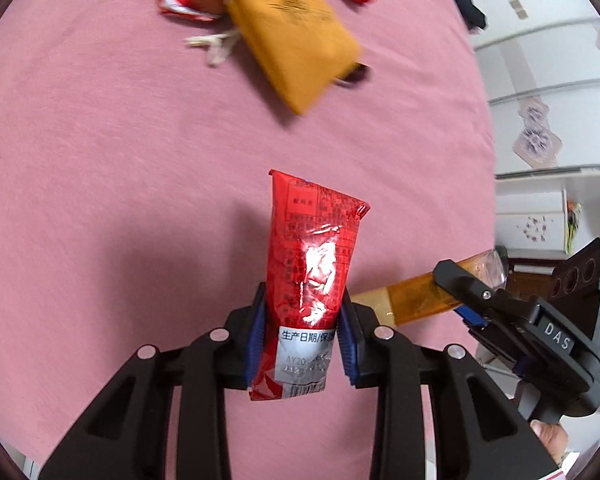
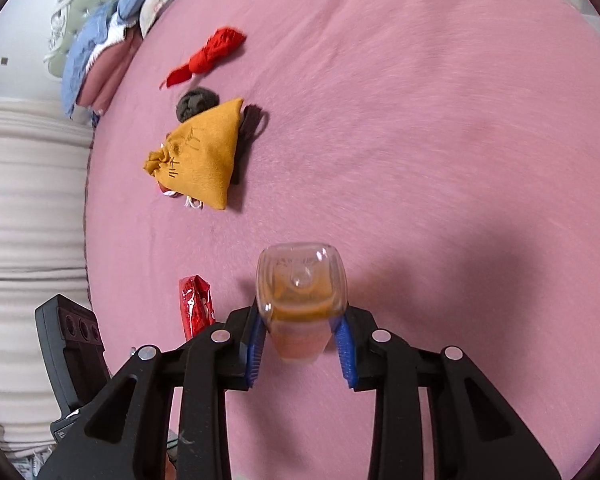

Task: Collect trash
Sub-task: 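Grasp the red tube with left tool while right tool grasps the amber bottle, then carry the red tube and amber bottle with both tools over the yellow bin, then open both tools to drop the tube and bottle into the bin, then move both tools back toward the mustard pouch on the bed, then grasp the mustard pouch with left tool while right tool grasps the dark brown sock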

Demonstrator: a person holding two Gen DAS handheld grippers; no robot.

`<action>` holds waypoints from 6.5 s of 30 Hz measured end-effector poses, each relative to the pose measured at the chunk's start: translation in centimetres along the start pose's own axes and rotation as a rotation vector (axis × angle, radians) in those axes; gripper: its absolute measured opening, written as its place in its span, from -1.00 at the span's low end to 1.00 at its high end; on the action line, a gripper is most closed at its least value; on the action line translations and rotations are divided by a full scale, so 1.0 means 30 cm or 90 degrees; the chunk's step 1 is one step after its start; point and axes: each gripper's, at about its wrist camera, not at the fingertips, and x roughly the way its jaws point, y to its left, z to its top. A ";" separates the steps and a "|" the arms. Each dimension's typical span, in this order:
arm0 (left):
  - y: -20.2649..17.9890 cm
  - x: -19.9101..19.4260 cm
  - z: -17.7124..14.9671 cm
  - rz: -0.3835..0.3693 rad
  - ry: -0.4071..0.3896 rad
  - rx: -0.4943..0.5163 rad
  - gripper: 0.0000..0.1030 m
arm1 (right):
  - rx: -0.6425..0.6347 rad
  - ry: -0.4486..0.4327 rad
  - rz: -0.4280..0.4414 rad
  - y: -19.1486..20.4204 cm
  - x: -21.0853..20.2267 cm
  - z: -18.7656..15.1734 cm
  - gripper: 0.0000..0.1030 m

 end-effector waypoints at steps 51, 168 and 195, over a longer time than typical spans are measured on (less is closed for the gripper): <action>-1.675 0.746 -0.554 -0.018 0.203 0.366 -0.38 | 0.219 -0.228 -0.055 -1.335 -1.030 0.100 -0.42; 0.101 -0.009 0.481 0.052 -0.054 -0.082 0.55 | -0.072 0.034 0.010 0.186 0.165 0.312 0.00; 0.220 -0.104 0.416 -0.066 -0.087 -0.099 -0.70 | 0.017 0.079 0.037 0.175 0.429 0.531 -0.55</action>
